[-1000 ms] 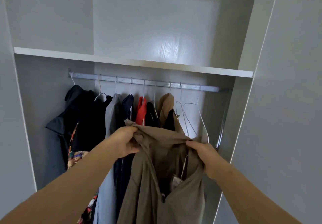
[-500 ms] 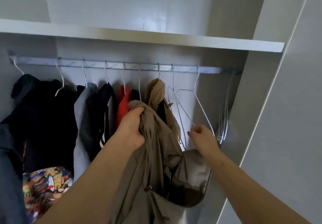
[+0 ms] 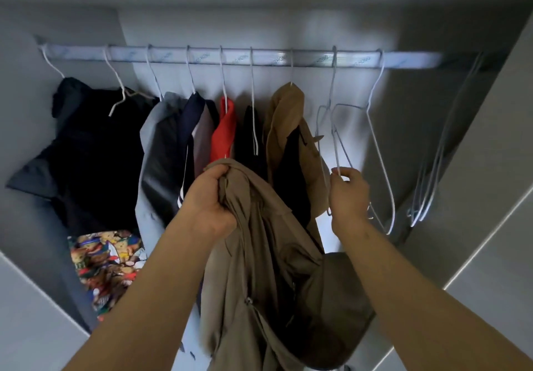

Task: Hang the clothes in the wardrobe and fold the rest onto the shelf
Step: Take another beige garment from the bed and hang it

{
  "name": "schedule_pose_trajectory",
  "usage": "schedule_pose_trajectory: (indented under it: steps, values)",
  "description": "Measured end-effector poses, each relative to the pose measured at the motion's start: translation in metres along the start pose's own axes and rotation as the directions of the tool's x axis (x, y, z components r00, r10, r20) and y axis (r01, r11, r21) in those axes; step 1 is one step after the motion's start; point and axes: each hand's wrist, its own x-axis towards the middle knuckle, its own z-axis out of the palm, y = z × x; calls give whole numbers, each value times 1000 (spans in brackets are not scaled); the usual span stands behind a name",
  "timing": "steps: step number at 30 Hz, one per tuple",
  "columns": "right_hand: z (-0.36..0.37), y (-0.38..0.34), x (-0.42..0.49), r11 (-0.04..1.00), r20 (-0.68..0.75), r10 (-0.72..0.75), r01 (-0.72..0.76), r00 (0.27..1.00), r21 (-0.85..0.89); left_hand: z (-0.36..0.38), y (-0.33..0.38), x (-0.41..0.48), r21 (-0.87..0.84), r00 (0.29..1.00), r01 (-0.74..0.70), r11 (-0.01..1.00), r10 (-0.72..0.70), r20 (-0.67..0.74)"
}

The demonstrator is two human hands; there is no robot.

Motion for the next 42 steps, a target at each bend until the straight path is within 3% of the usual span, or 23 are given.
schedule_pose_trajectory:
  steps: [5, 13, 21, 27, 33, 42]
  values:
    - [-1, -12, -7, 993, -28, -2, 6, 1000, 119, -9, -1, -2, -67, 999, -19, 998, 17, -27]
    - [-24, -5, -46, 981, -84, -91, 104, 992, 162, -12, -6, -8, -165, 998, 41, 985, -31, 61]
    - [-29, -52, -49, 980, -161, -117, 141, 980, 143, -16, -11, -18, -124, 985, 131, 984, -115, 125]
    - [-28, -8, -104, 979, -127, 12, 14, 992, 201, -32, -1, -25, -130, 983, 152, 980, -136, 121]
    - [-42, 38, -151, 983, -196, 40, -4, 980, 182, -57, -17, -41, -107, 987, 149, 983, -142, 71]
    - [-104, 85, -228, 1000, -38, 2, -2, 999, 12, -76, -70, -87, -29, 979, 203, 979, -201, 44]
